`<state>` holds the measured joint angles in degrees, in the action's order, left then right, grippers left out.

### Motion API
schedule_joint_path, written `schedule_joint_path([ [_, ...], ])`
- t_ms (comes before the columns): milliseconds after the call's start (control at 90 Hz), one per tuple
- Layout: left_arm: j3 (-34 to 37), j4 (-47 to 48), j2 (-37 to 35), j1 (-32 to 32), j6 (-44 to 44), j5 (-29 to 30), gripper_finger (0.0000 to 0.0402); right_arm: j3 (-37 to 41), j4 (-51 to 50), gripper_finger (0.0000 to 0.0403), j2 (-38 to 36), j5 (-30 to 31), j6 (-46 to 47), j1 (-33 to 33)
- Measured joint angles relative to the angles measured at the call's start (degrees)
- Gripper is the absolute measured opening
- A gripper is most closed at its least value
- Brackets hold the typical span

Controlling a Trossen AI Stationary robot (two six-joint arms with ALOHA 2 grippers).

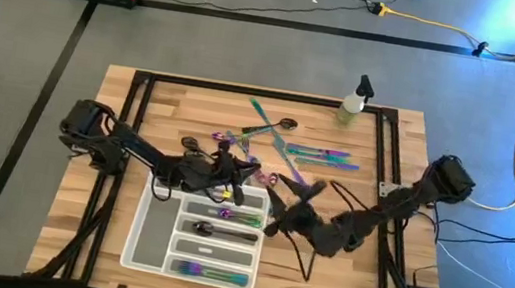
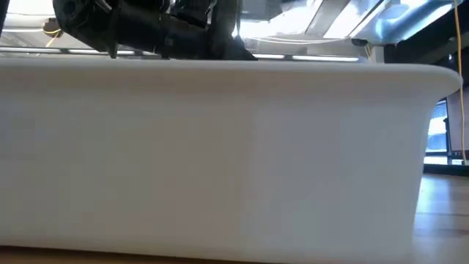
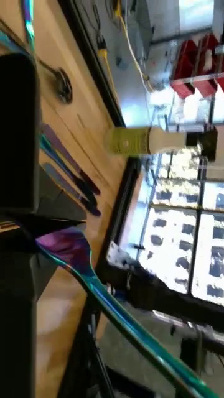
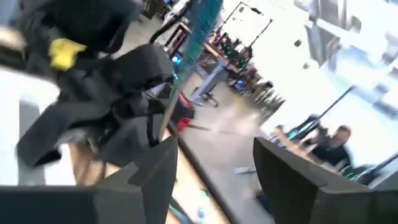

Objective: Sort silverware
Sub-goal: Put the blue fork into the white silverware tray

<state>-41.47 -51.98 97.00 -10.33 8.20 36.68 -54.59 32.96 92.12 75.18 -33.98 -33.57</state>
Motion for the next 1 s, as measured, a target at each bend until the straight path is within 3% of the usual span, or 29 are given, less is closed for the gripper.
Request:
schedule_joint_path([
  [233,0.0,8.93,-3.39,-0.02,0.02,0.05,0.0,-2.55,-5.27,0.0183,-0.02,-5.62,-16.45,-1.73],
  [422,0.0,21.61,-9.0,-0.02,3.58,-0.79,0.0,-8.76,-23.19,0.0162,0.4,-12.6,-26.08,-1.1],
  [756,0.0,46.73,-16.99,0.68,15.44,-12.72,0.0,-21.05,-37.99,0.0131,7.13,-17.92,-31.12,2.78],
  [1000,0.02,55.29,-20.02,0.13,18.44,-22.06,0.0,-23.52,-40.65,0.0131,10.26,-15.73,-27.96,3.76],
])
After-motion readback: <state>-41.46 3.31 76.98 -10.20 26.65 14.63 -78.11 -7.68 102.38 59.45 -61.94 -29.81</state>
